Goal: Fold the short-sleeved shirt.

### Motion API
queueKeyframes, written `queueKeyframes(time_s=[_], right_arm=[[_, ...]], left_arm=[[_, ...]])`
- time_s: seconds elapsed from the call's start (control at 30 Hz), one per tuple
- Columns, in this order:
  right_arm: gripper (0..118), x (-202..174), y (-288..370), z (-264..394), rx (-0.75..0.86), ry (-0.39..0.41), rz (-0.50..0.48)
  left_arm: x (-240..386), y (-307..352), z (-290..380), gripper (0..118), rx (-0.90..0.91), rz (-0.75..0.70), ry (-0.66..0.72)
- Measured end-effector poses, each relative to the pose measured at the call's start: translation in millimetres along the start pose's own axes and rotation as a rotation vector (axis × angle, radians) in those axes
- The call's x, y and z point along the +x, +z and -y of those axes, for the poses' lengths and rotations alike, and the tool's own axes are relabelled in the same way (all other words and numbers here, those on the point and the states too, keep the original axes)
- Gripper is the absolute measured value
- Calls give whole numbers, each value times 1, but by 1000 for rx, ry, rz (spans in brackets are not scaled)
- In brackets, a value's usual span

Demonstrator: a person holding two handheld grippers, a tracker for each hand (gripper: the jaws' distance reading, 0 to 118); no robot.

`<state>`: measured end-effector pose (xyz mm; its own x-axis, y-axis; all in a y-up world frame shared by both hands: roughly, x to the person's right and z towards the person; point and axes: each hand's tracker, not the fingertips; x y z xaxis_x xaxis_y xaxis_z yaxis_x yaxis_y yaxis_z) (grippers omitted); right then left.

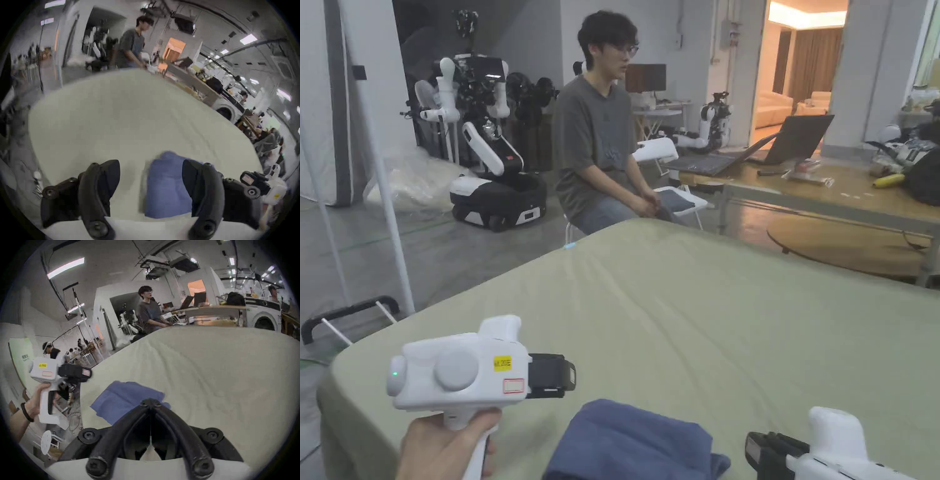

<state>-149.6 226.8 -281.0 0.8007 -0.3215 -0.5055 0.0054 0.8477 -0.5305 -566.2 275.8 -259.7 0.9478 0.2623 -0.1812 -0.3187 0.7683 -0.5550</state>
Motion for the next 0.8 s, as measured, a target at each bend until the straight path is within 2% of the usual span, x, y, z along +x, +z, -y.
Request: queueKeyframes(time_s=[0.1, 0.2, 0.3, 0.4, 0.43, 0.53, 0.57, 0.7, 0.8], right_arm=[[0, 22, 40, -9, 61, -23, 29], [0, 42, 98, -16, 136, -1, 93], [0, 60, 163, -21, 202, 41, 162], [0, 81, 221, -21, 252, 107, 287], [0, 87, 237, -20, 266, 117, 319], [0, 104, 284, -14, 316, 136, 433], [0, 109, 298, -12, 327, 145, 481], [0, 117, 333, -4, 369, 156, 614], [0, 120, 347, -1, 386, 150, 662]], left_arm=[[54, 59, 0, 81, 163, 24, -147], [118, 100, 12, 81, 333, 106, -269], [192, 141, 41, 79, 493, 313, -366], [254, 149, 64, 73, 528, 366, -398], [267, 148, 67, 67, 546, 377, -415], [312, 147, 88, 11, 626, 370, -465], [319, 143, 89, 0, 611, 369, -460], [338, 138, 87, 0, 537, 416, -423], [340, 139, 87, 0, 521, 425, -397]])
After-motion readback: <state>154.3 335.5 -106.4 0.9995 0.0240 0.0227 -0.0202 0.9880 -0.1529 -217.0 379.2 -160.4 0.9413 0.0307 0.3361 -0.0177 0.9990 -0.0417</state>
